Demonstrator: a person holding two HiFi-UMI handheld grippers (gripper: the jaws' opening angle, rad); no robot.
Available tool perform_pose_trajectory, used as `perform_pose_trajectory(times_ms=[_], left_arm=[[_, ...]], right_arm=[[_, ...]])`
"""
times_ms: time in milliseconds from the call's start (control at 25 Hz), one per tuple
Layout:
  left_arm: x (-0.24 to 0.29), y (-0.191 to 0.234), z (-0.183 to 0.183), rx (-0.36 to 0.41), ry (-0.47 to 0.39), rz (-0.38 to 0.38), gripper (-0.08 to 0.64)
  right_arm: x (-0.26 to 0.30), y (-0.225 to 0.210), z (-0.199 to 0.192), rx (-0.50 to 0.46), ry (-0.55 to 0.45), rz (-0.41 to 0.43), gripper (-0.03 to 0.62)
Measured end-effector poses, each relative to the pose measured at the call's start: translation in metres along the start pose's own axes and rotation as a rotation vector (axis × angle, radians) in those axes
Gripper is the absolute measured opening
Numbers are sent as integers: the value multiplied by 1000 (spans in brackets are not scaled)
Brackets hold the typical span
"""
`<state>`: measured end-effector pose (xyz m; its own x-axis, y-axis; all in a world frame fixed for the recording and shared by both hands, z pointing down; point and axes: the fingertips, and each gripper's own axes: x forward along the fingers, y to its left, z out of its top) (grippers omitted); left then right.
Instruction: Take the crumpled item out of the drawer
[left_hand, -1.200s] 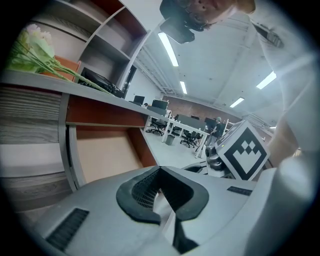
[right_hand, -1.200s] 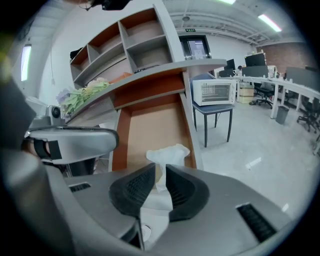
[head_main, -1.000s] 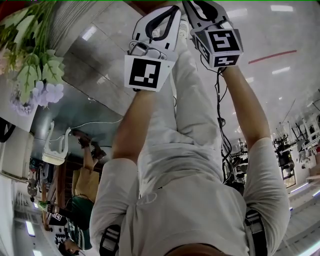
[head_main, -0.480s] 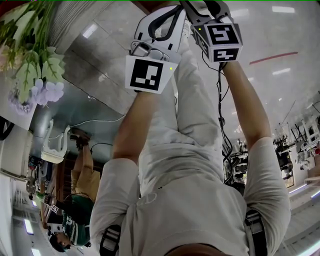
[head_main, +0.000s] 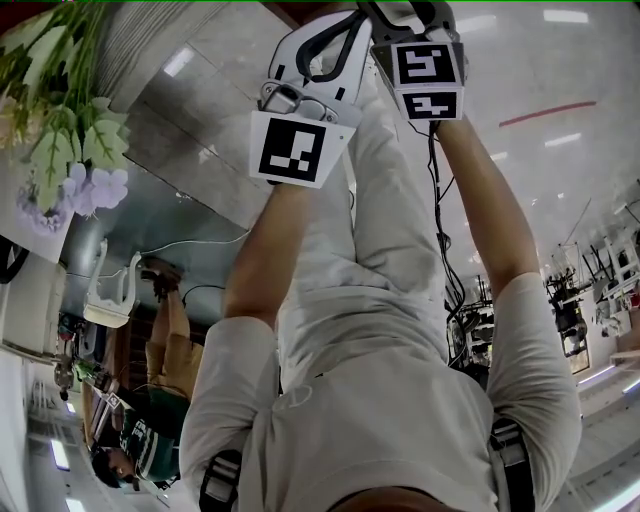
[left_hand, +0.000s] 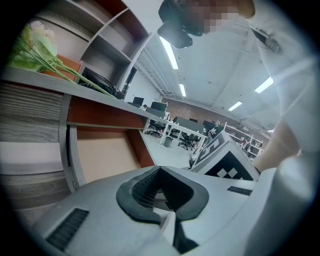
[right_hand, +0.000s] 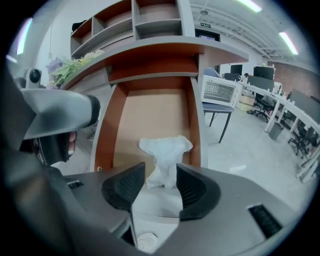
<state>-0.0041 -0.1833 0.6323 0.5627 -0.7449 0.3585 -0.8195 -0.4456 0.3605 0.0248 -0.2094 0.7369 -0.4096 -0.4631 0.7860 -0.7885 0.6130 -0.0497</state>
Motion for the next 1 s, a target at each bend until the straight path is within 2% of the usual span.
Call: perform_pose_trajectory(times_ms=[200,280,600,1000], left_arm=[[-3,3,-2,-12,2,1,0],[-3,3,-2,-11,1,0,0],[-1,6,-3,-27,7,5,0],[-4,17,-6,-48,9,29,0]], right_arm=[[2,-1,-1,-42,31,-30,190],[3,-2,0,-63,30,-37,163],[5,-2,3,-98,46,-26,163],[14,-1,3,-78,62,-10,163]])
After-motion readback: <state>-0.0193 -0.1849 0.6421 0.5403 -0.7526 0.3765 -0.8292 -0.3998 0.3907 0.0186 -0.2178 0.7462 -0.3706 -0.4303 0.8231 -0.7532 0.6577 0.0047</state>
